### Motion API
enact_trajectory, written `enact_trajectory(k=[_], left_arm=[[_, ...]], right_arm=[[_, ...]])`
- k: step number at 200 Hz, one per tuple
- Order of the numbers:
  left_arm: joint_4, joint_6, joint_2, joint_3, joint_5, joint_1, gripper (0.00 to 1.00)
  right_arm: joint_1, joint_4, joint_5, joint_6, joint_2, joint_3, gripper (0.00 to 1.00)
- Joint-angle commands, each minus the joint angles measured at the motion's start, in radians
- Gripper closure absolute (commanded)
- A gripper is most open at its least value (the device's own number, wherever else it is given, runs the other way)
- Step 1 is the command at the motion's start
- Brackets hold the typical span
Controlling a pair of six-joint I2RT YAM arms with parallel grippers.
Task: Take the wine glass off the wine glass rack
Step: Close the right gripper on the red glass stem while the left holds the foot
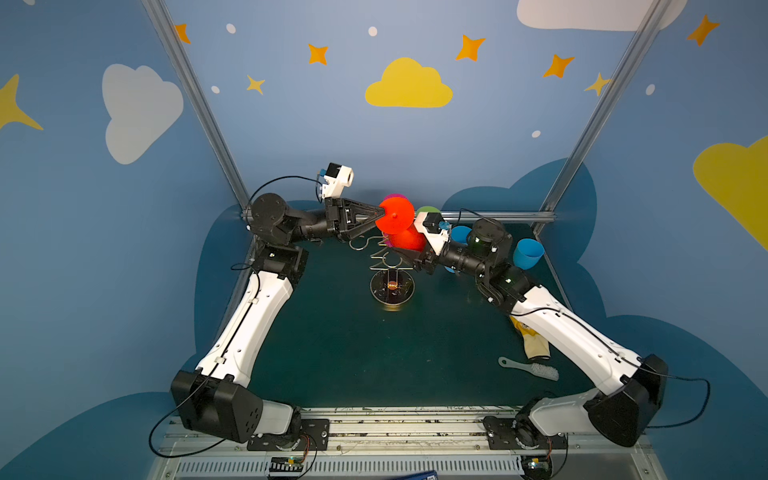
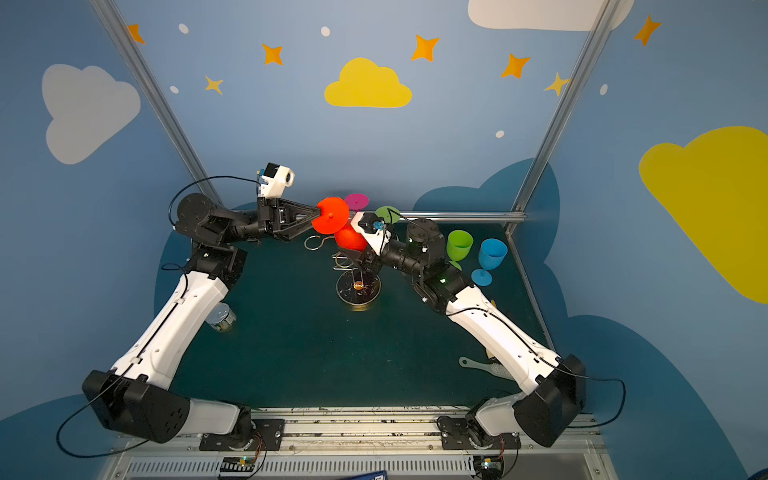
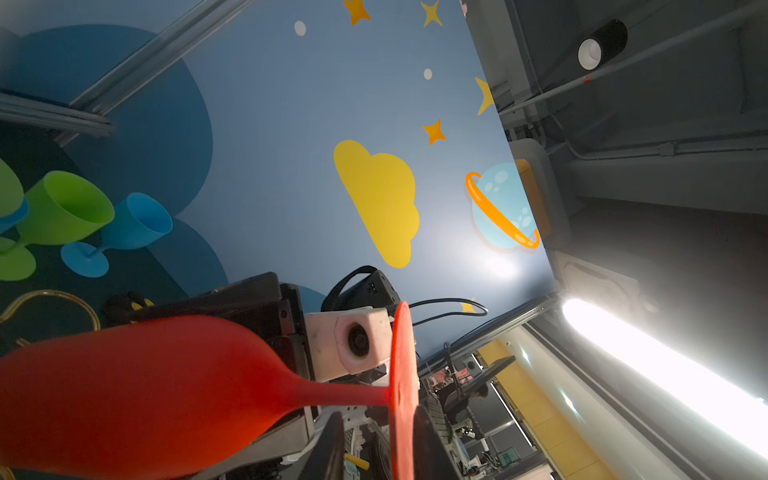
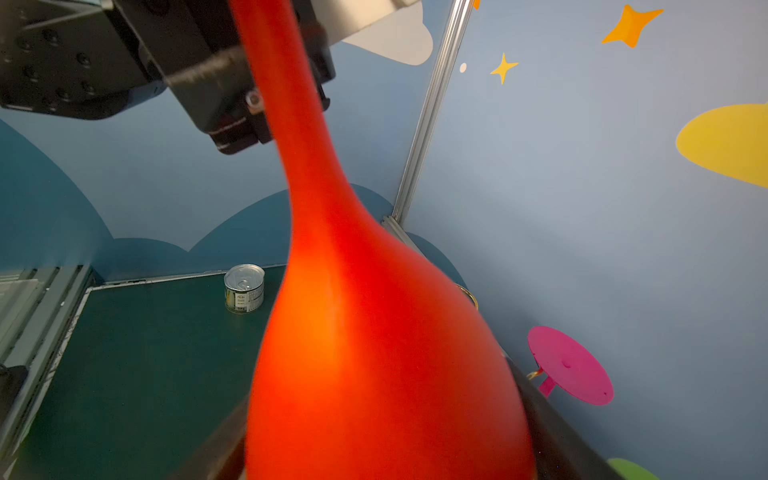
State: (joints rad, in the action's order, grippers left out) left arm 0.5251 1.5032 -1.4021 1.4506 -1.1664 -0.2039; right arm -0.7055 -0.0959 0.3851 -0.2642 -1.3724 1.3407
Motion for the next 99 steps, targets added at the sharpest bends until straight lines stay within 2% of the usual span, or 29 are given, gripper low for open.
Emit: enact_trajectory(k=[1, 17, 31, 68, 99], left_arm=[[-0.034, -0.078, -0.004, 0.023, 0.011, 0.000, 0.57], [-0.063, -0.135, -0.006, 0.021, 0.029, 0.004, 0.49], [-0.125, -0.242, -0.008, 0.031, 0.064, 0.006, 0.46], [-0.370, -0.706, -0.011, 0.080, 0.212, -0.005, 0.46], [-0.352, -1.040, 0.021, -0.005, 0.300, -0.048, 0.49]], right_arm=[[-0.006, 0.037, -0.050, 0.054, 0.078, -0.005, 0.55], [-0.005, 0.105, -0.099, 0.077, 0.110, -0.006, 0.58], [-0.006, 0.206, -0.143, 0.098, 0.136, 0.008, 0.60], [-0.005, 0.534, -0.247, 0.158, 0.172, 0.083, 0.62], [-0.005, 0.691, -0.257, 0.205, 0.199, 0.117, 0.64]])
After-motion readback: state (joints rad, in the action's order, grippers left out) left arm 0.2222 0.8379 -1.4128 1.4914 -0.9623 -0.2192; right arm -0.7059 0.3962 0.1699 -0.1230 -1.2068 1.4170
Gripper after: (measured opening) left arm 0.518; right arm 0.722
